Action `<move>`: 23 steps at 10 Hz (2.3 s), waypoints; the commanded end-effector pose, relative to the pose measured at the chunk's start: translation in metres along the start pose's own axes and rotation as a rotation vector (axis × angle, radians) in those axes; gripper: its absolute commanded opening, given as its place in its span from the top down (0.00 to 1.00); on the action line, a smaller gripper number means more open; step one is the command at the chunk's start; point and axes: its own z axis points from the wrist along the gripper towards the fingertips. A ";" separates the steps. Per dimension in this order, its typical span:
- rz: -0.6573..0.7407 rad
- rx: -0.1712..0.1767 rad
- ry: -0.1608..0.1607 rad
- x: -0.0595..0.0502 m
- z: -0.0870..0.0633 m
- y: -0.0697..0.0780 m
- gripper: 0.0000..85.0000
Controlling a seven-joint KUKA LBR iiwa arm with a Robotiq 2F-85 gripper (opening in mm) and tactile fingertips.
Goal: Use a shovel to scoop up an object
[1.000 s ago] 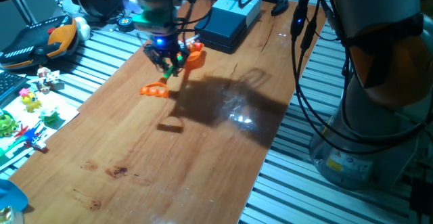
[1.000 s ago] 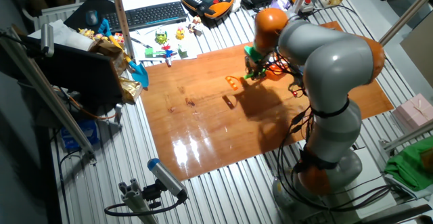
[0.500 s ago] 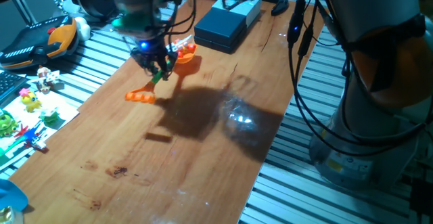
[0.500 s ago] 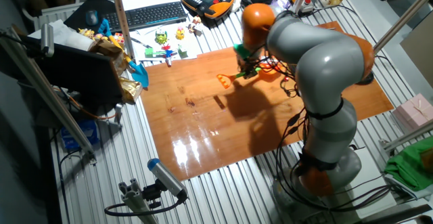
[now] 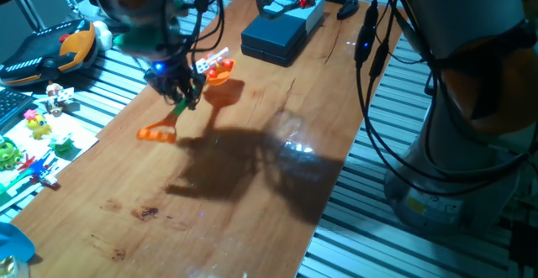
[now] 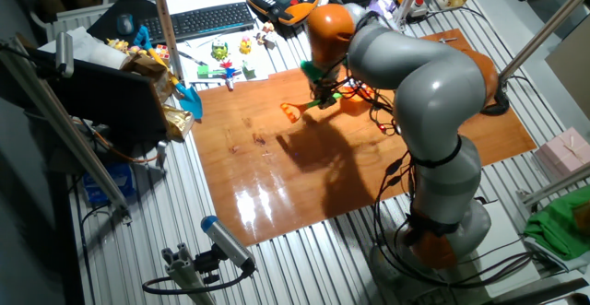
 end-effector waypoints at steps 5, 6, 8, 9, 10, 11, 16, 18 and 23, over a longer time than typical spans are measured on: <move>0.029 0.001 0.001 0.041 -0.001 -0.006 0.99; 0.043 -0.005 0.001 0.049 0.002 -0.008 0.99; 0.058 -0.012 0.002 0.063 0.008 -0.015 0.99; 0.064 -0.012 0.002 0.069 0.010 -0.018 0.99; 0.067 -0.014 0.003 0.074 0.013 -0.021 0.99; 0.072 -0.017 -0.001 0.079 0.016 -0.024 0.99; 0.073 -0.032 -0.005 0.097 0.038 -0.028 0.99; 0.073 -0.038 -0.009 0.098 0.043 -0.025 0.99; 0.087 -0.042 -0.001 0.104 0.055 -0.024 0.84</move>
